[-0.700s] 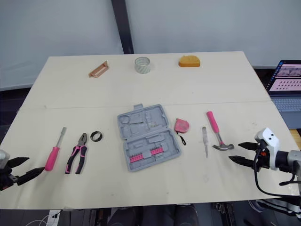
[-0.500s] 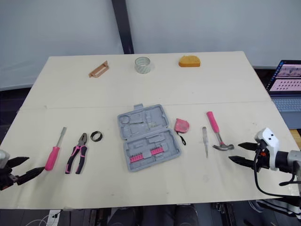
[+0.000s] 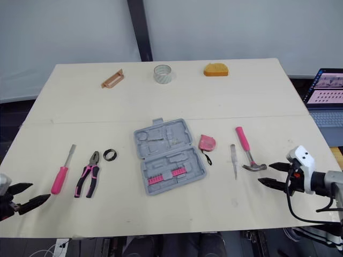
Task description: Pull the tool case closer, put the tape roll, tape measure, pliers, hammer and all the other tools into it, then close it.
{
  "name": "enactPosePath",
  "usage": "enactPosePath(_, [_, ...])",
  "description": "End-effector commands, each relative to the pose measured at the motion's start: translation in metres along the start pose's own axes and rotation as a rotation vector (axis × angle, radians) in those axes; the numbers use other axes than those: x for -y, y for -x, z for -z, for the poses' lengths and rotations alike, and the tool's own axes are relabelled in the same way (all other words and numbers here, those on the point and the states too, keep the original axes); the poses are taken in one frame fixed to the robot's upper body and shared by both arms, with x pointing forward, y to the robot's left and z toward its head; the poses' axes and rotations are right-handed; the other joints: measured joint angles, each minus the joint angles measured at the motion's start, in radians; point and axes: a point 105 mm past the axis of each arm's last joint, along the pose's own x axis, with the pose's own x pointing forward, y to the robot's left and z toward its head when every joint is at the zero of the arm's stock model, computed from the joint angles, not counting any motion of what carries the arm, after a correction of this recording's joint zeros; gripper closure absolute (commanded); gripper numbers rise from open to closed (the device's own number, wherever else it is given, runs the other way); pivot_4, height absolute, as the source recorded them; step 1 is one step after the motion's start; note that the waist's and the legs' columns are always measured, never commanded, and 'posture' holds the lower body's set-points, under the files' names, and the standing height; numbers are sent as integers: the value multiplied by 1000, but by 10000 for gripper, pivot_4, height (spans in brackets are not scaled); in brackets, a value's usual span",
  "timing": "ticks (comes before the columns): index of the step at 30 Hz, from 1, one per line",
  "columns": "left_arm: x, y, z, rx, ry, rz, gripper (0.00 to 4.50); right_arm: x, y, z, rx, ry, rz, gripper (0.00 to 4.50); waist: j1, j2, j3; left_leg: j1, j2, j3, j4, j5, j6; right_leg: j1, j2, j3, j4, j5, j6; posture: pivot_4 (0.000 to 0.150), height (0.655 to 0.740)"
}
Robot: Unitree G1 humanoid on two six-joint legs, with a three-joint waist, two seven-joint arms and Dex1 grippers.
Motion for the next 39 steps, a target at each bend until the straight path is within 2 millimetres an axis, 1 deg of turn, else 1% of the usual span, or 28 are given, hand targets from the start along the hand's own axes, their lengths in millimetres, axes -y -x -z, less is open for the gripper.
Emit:
enactPosePath(1, [-6,8,-6,14,-12,-35,570,4,9,-9,27,20,36,0,0,0,0,0,0,0,0,0,0,0,0,0,0,0,0,1500,7400])
enactPosePath(8, [-6,10,-3,1,-13,-36,570,4,10,-9,28,18,46,0,-1,0,0,0,0,0,0,0,0,0,0,0,0,0,0,1500,7400])
enactPosePath(10, [-5,9,-4,1,-13,-33,570,4,10,-13,40,20,47,0,-1,0,0,0,0,0,0,0,0,0,0,0,0,0,0,1500,7400])
enactPosePath(12, [-1,7,-8,4,-15,-22,570,2,9,-21,73,20,42,0,-1,0,0,0,0,0,0,0,0,0,0,0,0,0,0,1500,7400])
enactPosePath(15, [12,0,-30,76,-12,21,570,-8,3,-43,137,30,8,0,0,0,0,0,0,0,0,0,0,0,0,0,0,0,0,1500,7400])
enactPosePath(18, [30,-12,-60,152,-26,73,570,-22,-9,-64,189,66,-34,0,2,0,0,0,1,0,1,0,0,0,1,0,0,0,0,1500,7400])
enactPosePath(19, [39,-18,-70,176,-33,97,570,-27,-16,-72,211,81,-49,0,3,0,0,0,1,0,1,0,0,0,1,0,0,1,-1,1500,7400])
enactPosePath(21, [55,-28,-82,198,-40,147,570,-36,-30,-86,241,114,-68,0,3,0,0,0,1,0,1,0,0,0,1,1,0,1,0,1500,7400])
enactPosePath(23, [68,-39,-88,199,-46,181,570,-43,-43,-95,258,144,-80,0,2,0,0,0,1,0,1,0,0,0,1,1,0,1,0,1500,7400])
enactPosePath(26, [93,-62,-98,223,-49,224,8616,-54,-69,-108,276,193,-99,8298,0,0,0,0,1,0,1,0,-1,-1,1,1,1,1,0,1500,7400])
enactPosePath(28, [109,-74,-104,248,-30,259,18900,-59,-82,-113,271,221,-100,18639,-1,0,0,-1,1,0,1,0,-1,-1,2,2,1,1,0,1500,7400])
enactPosePath(29, [115,-80,-105,254,-18,270,24139,-60,-89,-114,261,237,-100,23628,-1,0,0,-1,1,0,2,0,-1,-2,2,2,1,1,0,1500,7400])
enactPosePath(30, [118,-86,-105,258,-7,271,29966,-60,-95,-116,251,249,-97,29561,-1,0,0,-1,1,0,2,0,-1,-2,2,2,1,1,0,1500,7400])
enactPosePath(32, [133,-98,-106,264,11,302,39764,-60,-110,-117,226,279,-90,39378,-1,0,0,-1,1,0,2,0,-1,-2,2,2,2,1,0,1500,7400])
enactPosePath(33, [145,-105,-106,260,13,329,44444,-59,-119,-118,215,288,-85,44359,-2,0,0,-1,1,1,2,0,-1,-2,2,3,2,1,0,1500,7400])
enactPosePath(35, [159,-116,-107,247,11,347,44444,-56,-131,-117,196,304,-80,44359,-2,-1,0,-1,1,1,3,0,-1,-2,2,3,3,1,-1,1500,7400])
enactPosePath(39, [174,-133,-111,233,10,339,44444,-53,-149,-118,176,337,-70,44359,-2,-1,0,-1,0,0,3,0,-1,-3,2,3,3,1,0,1500,7400])
